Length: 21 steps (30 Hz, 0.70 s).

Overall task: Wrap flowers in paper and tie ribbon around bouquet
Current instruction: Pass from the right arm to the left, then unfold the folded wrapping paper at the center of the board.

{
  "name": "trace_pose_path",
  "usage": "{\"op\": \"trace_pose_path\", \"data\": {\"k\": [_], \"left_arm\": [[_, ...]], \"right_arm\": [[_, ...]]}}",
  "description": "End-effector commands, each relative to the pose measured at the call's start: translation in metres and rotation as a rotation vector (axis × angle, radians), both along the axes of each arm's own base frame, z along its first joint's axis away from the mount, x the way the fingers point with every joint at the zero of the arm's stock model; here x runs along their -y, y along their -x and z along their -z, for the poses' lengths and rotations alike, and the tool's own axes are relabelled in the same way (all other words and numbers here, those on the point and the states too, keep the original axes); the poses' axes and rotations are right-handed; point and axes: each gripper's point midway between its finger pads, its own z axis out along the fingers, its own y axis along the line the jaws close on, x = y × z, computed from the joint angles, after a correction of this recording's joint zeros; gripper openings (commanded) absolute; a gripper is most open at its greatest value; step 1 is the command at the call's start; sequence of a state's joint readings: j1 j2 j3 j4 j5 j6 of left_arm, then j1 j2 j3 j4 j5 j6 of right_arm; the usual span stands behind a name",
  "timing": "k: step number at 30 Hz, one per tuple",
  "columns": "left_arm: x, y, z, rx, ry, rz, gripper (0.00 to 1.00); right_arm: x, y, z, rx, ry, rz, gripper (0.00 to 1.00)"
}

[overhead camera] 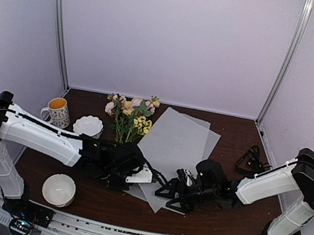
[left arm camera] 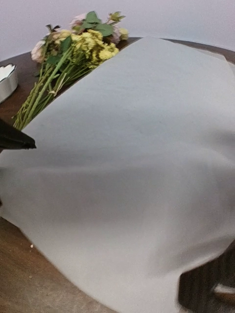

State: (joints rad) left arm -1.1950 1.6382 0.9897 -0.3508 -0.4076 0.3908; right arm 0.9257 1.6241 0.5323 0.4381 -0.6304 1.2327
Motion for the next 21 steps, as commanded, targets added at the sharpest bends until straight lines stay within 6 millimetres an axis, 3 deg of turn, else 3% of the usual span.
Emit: {"op": "trace_pose_path", "data": {"k": [1, 2, 5, 8, 14, 17, 21], "left_arm": [[0.014, 0.006, -0.011, -0.034, 0.068, 0.044, 0.05], [0.014, 0.006, -0.011, -0.038, 0.073, 0.037, 0.0], [0.014, 0.004, -0.017, -0.063, 0.128, -0.009, 0.0], [0.013, -0.009, -0.041, -0.116, 0.298, -0.131, 0.0], [-0.001, -0.033, -0.121, -0.221, 0.841, -0.351, 0.0], [-0.02, -0.04, -0.143, -0.276, 1.031, -0.453, 0.0], [-0.051, -0.044, -0.157, -0.298, 1.22, -0.567, 0.0]], "right_arm": [[0.015, -0.008, -0.004, 0.045, 0.039, 0.018, 0.85], [0.017, -0.009, -0.008, 0.056, 0.043, 0.016, 0.85], [0.025, -0.013, -0.019, 0.09, 0.068, 0.006, 0.85], [0.043, -0.023, -0.035, 0.153, 0.115, 0.016, 0.86], [0.12, -0.065, -0.066, 0.299, 0.329, 0.134, 0.89], [0.15, -0.084, -0.082, 0.338, 0.356, 0.201, 0.9], [0.177, -0.106, -0.096, 0.362, 0.392, 0.26, 0.9]]}}
